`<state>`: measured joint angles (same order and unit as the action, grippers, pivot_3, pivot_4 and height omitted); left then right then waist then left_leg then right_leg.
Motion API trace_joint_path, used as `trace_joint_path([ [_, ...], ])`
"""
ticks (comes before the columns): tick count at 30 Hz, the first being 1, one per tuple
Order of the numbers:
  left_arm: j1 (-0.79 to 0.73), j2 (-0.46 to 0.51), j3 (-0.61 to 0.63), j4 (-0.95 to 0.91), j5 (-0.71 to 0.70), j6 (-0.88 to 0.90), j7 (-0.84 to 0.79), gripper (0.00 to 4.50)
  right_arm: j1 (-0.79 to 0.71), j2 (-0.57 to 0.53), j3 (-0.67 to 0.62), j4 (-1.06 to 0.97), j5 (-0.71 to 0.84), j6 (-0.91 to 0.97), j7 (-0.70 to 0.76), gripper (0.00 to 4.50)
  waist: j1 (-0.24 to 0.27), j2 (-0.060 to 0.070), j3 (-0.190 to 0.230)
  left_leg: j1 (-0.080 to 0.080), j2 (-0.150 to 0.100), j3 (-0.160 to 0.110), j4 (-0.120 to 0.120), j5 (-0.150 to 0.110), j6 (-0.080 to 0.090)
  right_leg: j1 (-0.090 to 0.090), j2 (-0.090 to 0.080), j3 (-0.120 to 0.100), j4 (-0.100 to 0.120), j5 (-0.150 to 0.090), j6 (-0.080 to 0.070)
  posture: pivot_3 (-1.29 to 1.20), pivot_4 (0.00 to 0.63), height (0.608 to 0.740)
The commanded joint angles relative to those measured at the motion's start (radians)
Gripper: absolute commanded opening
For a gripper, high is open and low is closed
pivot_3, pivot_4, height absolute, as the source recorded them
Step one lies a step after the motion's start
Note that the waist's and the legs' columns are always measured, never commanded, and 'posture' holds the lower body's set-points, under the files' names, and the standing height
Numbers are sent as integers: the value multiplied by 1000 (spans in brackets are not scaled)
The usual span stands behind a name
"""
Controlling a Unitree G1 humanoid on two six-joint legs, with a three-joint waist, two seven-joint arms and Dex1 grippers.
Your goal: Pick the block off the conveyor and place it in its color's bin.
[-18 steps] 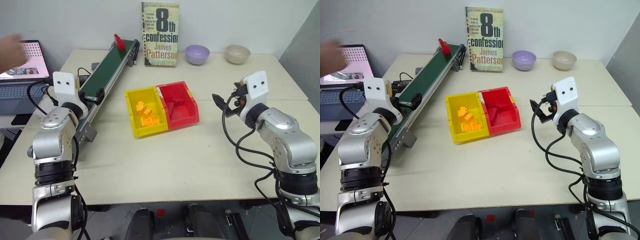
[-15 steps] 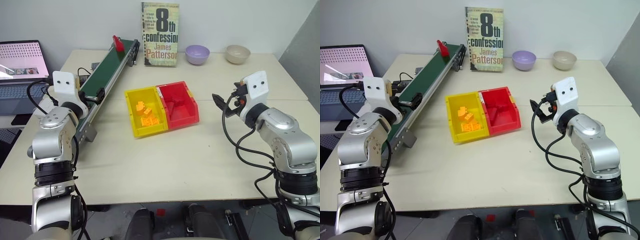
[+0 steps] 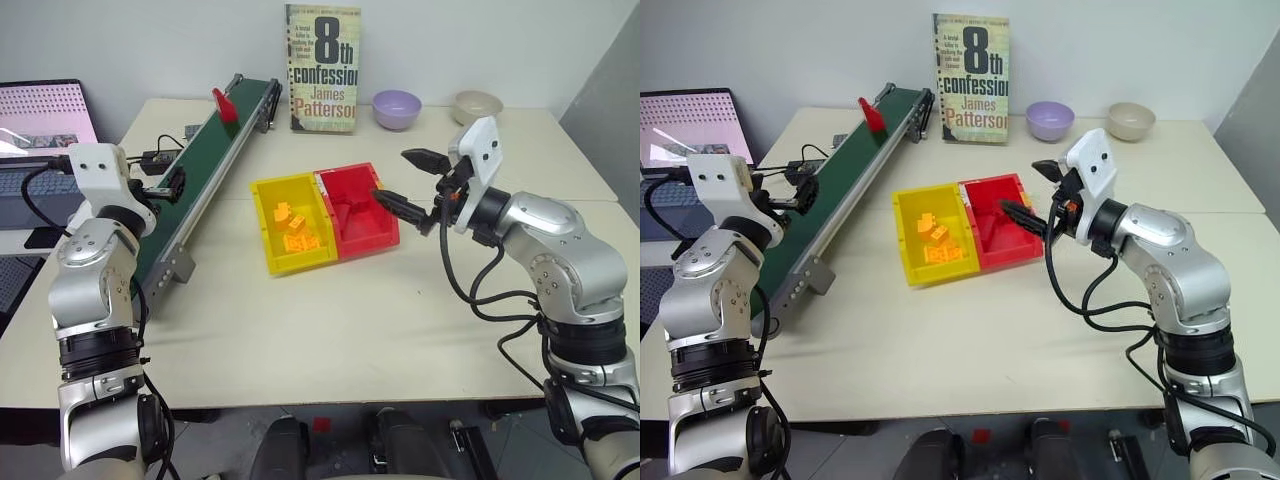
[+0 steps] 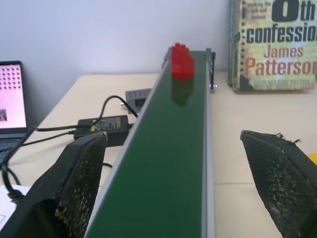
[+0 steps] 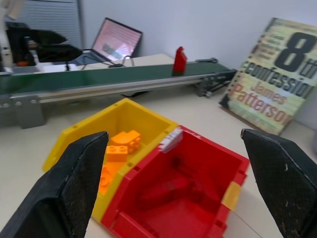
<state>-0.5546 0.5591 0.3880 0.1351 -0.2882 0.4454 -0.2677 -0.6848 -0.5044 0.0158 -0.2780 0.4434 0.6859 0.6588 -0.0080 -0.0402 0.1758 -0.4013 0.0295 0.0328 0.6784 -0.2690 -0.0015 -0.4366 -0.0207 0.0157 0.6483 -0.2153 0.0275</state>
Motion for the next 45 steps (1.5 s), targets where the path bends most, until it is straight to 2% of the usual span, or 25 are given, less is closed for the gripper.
trace_joint_path([
  [1, 2, 8, 29, -3, -20, -32, -12, 4487, -44, 7, 13, -7, 33, -27, 65, 4500, 1, 0, 0, 0, 0, 0, 0, 0, 0, 0, 0, 0, 0, 0, 0, 0, 150, 740],
  [8, 7, 46, 26, 31, -34, -28, -78, 4487, -46, 2, 18, -34, 93, 2, 133, 4500, 1, 0, 0, 0, 0, -1, 0, 0, 0, 0, 0, -1, 0, 0, 0, 0, 150, 740],
  [18, -14, 130, 13, 125, -38, -37, -210, 4487, -30, -5, 18, -69, 117, 22, 132, 4500, 1, 0, 0, 0, 1, -1, 0, 0, 0, 0, 0, -1, 1, 0, 0, 0, 150, 740],
  [30, -27, 270, -23, 264, -72, -14, -509, 4487, -5, -19, 7, -131, 205, 95, 139, 4500, 0, 0, 0, 0, 1, 0, 0, 0, 0, -1, 0, -1, 1, 0, 0, 0, 150, 740],
  [45, -108, 316, -61, 475, -11, -143, -567, 4487, 17, -50, 4, -178, 248, 132, 126, 4500, 2, 0, 0, 0, 1, 0, 0, 0, 0, -1, 0, -1, 0, 0, 0, 0, 150, 740],
])
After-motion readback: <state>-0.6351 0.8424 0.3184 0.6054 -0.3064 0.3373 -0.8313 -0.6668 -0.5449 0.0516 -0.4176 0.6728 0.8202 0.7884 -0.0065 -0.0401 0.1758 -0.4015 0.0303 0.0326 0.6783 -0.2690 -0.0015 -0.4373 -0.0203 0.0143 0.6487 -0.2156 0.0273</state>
